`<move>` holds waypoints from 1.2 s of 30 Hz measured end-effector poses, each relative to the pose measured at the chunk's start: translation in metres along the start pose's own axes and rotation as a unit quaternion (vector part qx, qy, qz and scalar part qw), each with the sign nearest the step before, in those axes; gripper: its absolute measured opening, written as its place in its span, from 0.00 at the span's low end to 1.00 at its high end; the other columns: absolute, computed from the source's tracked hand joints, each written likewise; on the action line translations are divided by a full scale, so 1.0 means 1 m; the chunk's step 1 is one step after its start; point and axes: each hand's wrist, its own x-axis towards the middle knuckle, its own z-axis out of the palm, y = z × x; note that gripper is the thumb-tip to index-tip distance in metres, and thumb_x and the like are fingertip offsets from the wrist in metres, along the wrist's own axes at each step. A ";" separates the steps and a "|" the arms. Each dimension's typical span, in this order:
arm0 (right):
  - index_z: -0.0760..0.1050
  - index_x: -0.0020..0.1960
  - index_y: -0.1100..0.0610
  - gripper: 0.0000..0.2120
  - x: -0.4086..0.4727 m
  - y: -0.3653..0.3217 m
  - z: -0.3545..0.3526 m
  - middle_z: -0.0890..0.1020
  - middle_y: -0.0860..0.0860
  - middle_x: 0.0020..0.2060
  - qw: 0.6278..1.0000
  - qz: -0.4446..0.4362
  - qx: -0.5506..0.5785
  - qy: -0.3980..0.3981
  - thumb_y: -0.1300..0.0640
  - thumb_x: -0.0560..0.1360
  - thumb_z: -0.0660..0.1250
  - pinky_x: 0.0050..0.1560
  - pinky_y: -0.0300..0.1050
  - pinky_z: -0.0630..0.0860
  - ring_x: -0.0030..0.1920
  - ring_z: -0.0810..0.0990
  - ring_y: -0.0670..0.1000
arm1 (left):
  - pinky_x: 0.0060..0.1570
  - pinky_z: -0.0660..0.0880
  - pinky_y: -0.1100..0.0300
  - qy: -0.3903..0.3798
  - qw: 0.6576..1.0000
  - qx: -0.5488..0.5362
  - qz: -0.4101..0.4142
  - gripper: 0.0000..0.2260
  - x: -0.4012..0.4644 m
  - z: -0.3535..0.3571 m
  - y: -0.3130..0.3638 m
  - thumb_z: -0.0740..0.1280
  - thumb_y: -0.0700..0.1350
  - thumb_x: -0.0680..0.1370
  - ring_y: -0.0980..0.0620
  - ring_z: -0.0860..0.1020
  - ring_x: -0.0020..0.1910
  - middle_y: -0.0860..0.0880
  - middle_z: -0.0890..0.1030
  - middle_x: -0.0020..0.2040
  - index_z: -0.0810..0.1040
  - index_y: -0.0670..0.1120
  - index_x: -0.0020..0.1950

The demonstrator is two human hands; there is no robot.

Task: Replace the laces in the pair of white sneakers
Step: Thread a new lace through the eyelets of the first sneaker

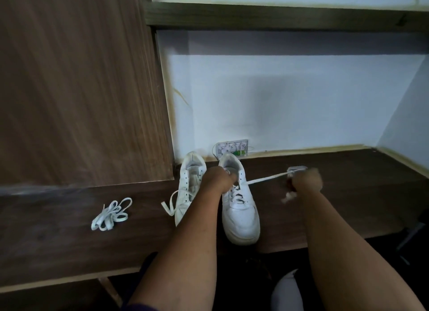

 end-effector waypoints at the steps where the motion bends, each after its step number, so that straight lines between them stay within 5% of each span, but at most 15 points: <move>1: 0.73 0.62 0.58 0.15 0.005 -0.003 -0.002 0.79 0.57 0.58 0.982 0.051 0.177 0.042 0.53 0.78 0.59 0.51 0.53 0.79 0.52 0.81 0.59 | 0.43 0.75 0.57 -0.005 1.000 -0.014 -0.003 0.21 0.002 0.000 -0.002 0.60 0.57 0.78 0.45 0.81 0.48 0.43 0.82 0.48 0.79 0.40 0.55; 4: 0.73 0.61 0.60 0.15 0.000 -0.015 -0.012 0.79 0.62 0.54 0.931 0.077 0.357 -0.013 0.52 0.80 0.58 0.44 0.52 0.81 0.39 0.81 0.54 | 0.34 0.73 0.61 -0.019 0.996 -0.080 -0.015 0.18 0.005 -0.003 -0.007 0.62 0.56 0.77 0.48 0.80 0.34 0.45 0.81 0.38 0.78 0.41 0.49; 7: 0.75 0.47 0.63 0.12 -0.032 -0.023 -0.009 0.79 0.63 0.43 0.965 0.008 0.171 -0.198 0.57 0.82 0.57 0.38 0.47 0.74 0.35 0.76 0.53 | 0.31 0.71 0.63 -0.025 0.990 -0.132 -0.031 0.19 0.006 -0.004 -0.011 0.66 0.58 0.76 0.51 0.77 0.27 0.47 0.80 0.35 0.76 0.41 0.47; 9: 0.75 0.49 0.63 0.08 -0.043 -0.021 0.005 0.78 0.62 0.41 0.943 -0.081 -0.096 -0.308 0.58 0.79 0.62 0.37 0.48 0.72 0.36 0.77 0.56 | 0.33 0.75 0.62 -0.029 0.986 -0.160 -0.034 0.19 0.006 -0.005 -0.012 0.67 0.59 0.74 0.49 0.80 0.30 0.46 0.82 0.37 0.75 0.42 0.49; 11: 0.71 0.65 0.59 0.19 -0.046 -0.020 0.026 0.79 0.61 0.54 0.855 -0.217 -0.384 -0.273 0.54 0.76 0.65 0.46 0.49 0.75 0.49 0.80 0.60 | 0.38 0.82 0.53 -0.030 0.980 -0.190 -0.042 0.21 0.009 -0.005 -0.014 0.68 0.58 0.72 0.46 0.84 0.34 0.44 0.84 0.38 0.75 0.41 0.52; 14: 0.77 0.60 0.51 0.15 -0.058 -0.034 0.052 0.81 0.55 0.54 0.824 -0.401 -0.365 -0.163 0.51 0.74 0.66 0.47 0.40 0.73 0.50 0.80 0.55 | 0.43 0.82 0.43 -0.035 0.971 -0.232 -0.047 0.24 0.016 0.000 -0.018 0.69 0.56 0.71 0.42 0.84 0.34 0.41 0.84 0.38 0.76 0.38 0.55; 16: 0.81 0.54 0.50 0.11 -0.067 -0.038 0.068 0.82 0.54 0.53 0.805 -0.423 -0.368 -0.196 0.51 0.75 0.66 0.47 0.39 0.72 0.49 0.80 0.52 | 0.42 0.82 0.45 -0.037 0.962 -0.265 -0.054 0.21 0.012 -0.003 -0.017 0.69 0.53 0.72 0.42 0.83 0.34 0.40 0.83 0.38 0.76 0.36 0.54; 20: 0.77 0.61 0.51 0.14 -0.088 -0.030 0.080 0.76 0.53 0.63 0.709 -0.383 -0.523 -0.278 0.52 0.79 0.59 0.62 0.47 0.68 0.64 0.73 0.56 | 0.47 0.80 0.50 -0.034 0.955 -0.288 -0.060 0.12 0.004 -0.009 -0.018 0.68 0.47 0.76 0.43 0.81 0.40 0.43 0.79 0.38 0.75 0.38 0.49; 24: 0.78 0.57 0.59 0.13 -0.091 -0.026 0.070 0.78 0.59 0.56 0.801 -0.299 -0.364 -0.369 0.55 0.80 0.59 0.54 0.46 0.70 0.55 0.76 0.56 | 0.40 0.80 0.54 -0.038 0.959 -0.275 -0.051 0.11 0.006 -0.010 -0.022 0.66 0.47 0.76 0.48 0.79 0.36 0.45 0.78 0.37 0.75 0.40 0.49; 26: 0.79 0.45 0.58 0.08 -0.085 -0.019 0.062 0.77 0.56 0.42 0.893 -0.113 -0.117 -0.420 0.57 0.77 0.63 0.41 0.44 0.69 0.40 0.74 0.51 | 0.33 0.76 0.61 -0.040 0.966 -0.251 -0.051 0.11 0.007 -0.010 -0.025 0.65 0.48 0.77 0.50 0.76 0.29 0.45 0.77 0.33 0.75 0.40 0.45; 27: 0.76 0.37 0.56 0.09 -0.081 -0.016 0.056 0.74 0.52 0.36 0.905 -0.013 0.015 -0.424 0.56 0.75 0.63 0.37 0.43 0.66 0.35 0.71 0.49 | 0.32 0.74 0.61 -0.035 0.969 -0.241 -0.048 0.12 0.008 -0.009 -0.027 0.65 0.49 0.77 0.49 0.75 0.27 0.44 0.77 0.31 0.75 0.40 0.43; 29: 0.70 0.29 0.54 0.11 -0.070 -0.013 0.044 0.69 0.49 0.30 0.883 0.107 0.208 -0.408 0.52 0.69 0.63 0.38 0.42 0.63 0.33 0.68 0.49 | 0.34 0.75 0.57 -0.023 0.971 -0.236 -0.041 0.14 0.009 -0.008 -0.029 0.66 0.50 0.77 0.46 0.77 0.29 0.43 0.77 0.31 0.75 0.39 0.42; 32: 0.67 0.29 0.53 0.15 -0.057 -0.020 0.026 0.69 0.48 0.30 0.848 0.201 0.415 -0.259 0.47 0.69 0.65 0.47 0.44 0.65 0.34 0.67 0.50 | 0.44 0.82 0.50 -0.031 0.968 -0.247 -0.040 0.14 0.011 -0.007 -0.028 0.66 0.49 0.77 0.43 0.80 0.37 0.43 0.78 0.36 0.77 0.38 0.49; 34: 0.71 0.35 0.54 0.16 -0.052 -0.021 0.020 0.73 0.49 0.33 0.885 0.175 0.401 -0.158 0.43 0.73 0.65 0.45 0.43 0.71 0.35 0.72 0.50 | 0.47 0.82 0.51 -0.045 0.961 -0.268 -0.043 0.15 0.010 -0.007 -0.027 0.65 0.47 0.78 0.44 0.81 0.40 0.44 0.78 0.38 0.76 0.35 0.55; 36: 0.76 0.51 0.57 0.25 -0.040 -0.011 0.027 0.77 0.56 0.46 0.995 0.025 0.071 -0.068 0.35 0.71 0.65 0.52 0.51 0.75 0.48 0.78 0.56 | 0.43 0.82 0.53 -0.049 0.960 -0.271 -0.046 0.16 0.013 -0.007 -0.027 0.65 0.47 0.79 0.45 0.82 0.41 0.44 0.78 0.40 0.75 0.35 0.58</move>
